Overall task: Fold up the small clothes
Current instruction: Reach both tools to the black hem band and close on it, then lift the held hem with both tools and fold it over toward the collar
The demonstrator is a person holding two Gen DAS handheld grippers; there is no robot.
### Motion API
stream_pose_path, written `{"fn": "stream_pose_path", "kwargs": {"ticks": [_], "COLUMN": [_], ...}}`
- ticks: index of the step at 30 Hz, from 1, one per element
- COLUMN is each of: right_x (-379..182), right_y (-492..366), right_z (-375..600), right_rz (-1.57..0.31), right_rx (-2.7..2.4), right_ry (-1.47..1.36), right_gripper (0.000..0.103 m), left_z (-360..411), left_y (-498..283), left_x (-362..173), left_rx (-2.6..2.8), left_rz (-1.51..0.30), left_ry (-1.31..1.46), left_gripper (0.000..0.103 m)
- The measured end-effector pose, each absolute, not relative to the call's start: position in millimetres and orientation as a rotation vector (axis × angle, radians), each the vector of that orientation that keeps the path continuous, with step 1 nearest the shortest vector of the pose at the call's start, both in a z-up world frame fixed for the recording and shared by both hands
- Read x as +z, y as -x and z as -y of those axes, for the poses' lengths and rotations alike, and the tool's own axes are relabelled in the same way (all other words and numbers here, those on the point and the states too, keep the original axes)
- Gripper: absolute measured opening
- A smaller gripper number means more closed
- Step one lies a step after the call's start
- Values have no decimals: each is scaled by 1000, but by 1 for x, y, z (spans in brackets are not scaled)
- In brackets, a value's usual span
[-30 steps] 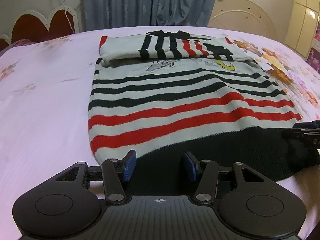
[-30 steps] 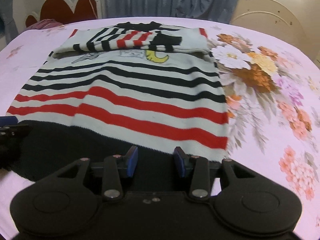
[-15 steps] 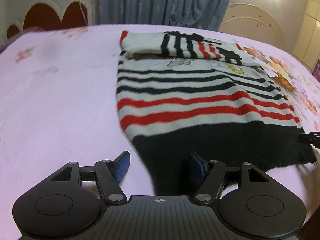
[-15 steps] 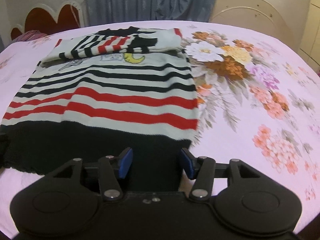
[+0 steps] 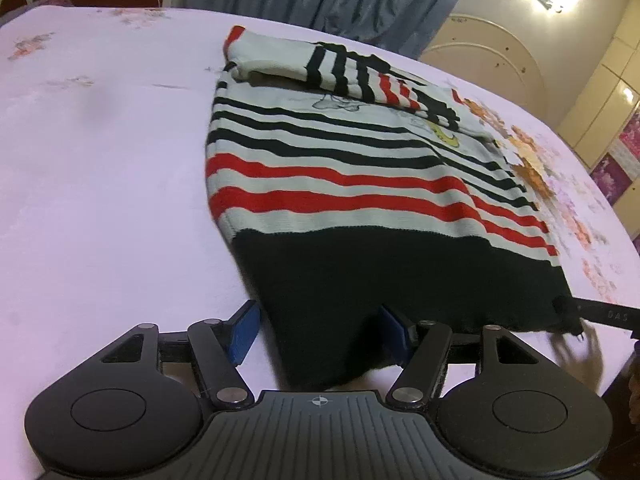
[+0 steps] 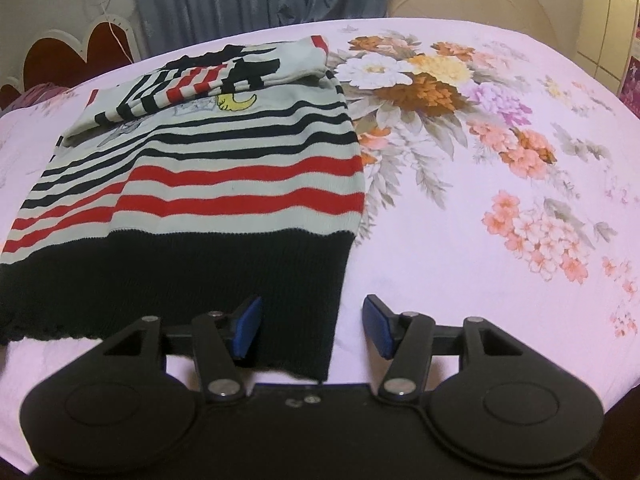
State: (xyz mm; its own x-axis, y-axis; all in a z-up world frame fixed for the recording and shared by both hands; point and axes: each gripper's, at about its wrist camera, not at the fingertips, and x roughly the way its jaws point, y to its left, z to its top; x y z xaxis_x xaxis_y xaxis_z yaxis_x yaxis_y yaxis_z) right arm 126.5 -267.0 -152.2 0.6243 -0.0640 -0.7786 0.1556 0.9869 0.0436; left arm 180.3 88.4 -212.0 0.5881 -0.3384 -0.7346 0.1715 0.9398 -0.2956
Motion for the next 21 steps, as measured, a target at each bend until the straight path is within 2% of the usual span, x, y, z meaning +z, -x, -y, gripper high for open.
{"fn": "stream_pose_path", "kwargs": {"ticks": [2, 3, 5, 7, 8, 9, 10, 21], "right_x": [-154, -154, -155, -155, -155, -153, -152, -112], "right_y": [-127, -128, -129, -131, -133, -135, -137, -155], "right_z": [267, 268, 269, 269, 270, 271, 272, 265], "right_rz": [-898, -902, -909, -919, -926, -932, -937, -844], "right_rx": [-119, -116, -109, -100, -95, -86, -79, 37], "right_ry": [-120, -131, -150, -161, -169, -187, -204, -176], "right_gripper": [52, 50, 44, 34, 29, 18, 12, 10], "left_z": [-89, -91, -93, -94, -93, -92, -90, -87], "left_y": [-184, -186, -190, -193, -195, -195, -196, -215], "left_x": [-212, -213, -213, -215, -215, -214, -213, -165], "left_rx": [-305, -308, -317, -333, -339, -344, -349, -378], "left_rz": [-902, -905, -914, -923, -925, -923, -917, -776], "left_ry": [212, 220, 230, 241, 244, 240, 233, 194], "left_gripper": [39, 34, 19, 11, 10, 9, 9, 9]}}
